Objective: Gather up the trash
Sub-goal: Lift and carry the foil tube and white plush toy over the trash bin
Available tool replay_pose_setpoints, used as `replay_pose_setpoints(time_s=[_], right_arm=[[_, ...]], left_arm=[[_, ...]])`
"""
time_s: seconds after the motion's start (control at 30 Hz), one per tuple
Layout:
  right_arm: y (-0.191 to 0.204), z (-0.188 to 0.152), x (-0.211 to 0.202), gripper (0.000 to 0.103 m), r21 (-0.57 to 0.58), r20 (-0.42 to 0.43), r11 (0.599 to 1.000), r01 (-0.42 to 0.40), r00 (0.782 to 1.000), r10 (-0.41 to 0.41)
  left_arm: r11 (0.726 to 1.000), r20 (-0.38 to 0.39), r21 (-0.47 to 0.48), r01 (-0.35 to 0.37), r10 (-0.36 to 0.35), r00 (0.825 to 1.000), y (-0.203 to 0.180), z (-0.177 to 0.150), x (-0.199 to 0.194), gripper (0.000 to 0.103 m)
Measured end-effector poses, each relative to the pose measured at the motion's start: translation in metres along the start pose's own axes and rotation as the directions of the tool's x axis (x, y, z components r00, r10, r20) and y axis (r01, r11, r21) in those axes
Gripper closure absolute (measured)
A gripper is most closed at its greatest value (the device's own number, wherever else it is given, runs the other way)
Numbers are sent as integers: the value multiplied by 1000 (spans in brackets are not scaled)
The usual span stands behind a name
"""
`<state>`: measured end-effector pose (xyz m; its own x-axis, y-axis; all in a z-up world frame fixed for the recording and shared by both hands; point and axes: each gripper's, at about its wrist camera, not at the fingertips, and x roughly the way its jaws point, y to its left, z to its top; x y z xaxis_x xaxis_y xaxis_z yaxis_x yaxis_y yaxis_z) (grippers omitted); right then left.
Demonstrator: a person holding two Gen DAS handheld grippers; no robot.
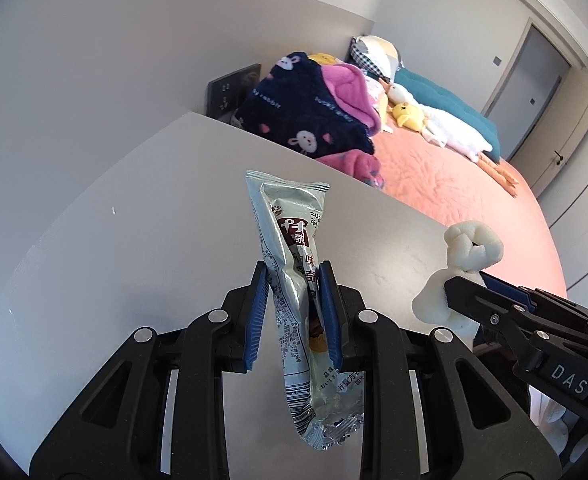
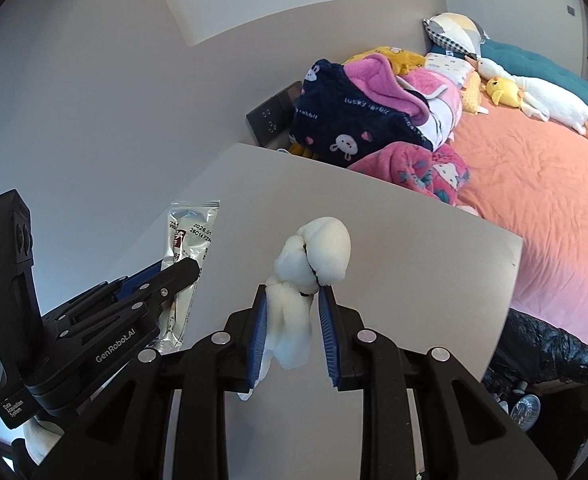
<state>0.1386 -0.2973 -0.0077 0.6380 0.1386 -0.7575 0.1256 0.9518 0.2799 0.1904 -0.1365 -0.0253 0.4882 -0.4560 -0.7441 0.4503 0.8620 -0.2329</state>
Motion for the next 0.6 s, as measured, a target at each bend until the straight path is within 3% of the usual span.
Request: replay_pose_setpoints(time_s=[0.6], right_arm=[[-40, -51, -71, 76, 44, 29, 999, 31, 999, -33]], left_arm=[[993, -31, 99, 71, -68, 997, -72, -35, -23, 78]])
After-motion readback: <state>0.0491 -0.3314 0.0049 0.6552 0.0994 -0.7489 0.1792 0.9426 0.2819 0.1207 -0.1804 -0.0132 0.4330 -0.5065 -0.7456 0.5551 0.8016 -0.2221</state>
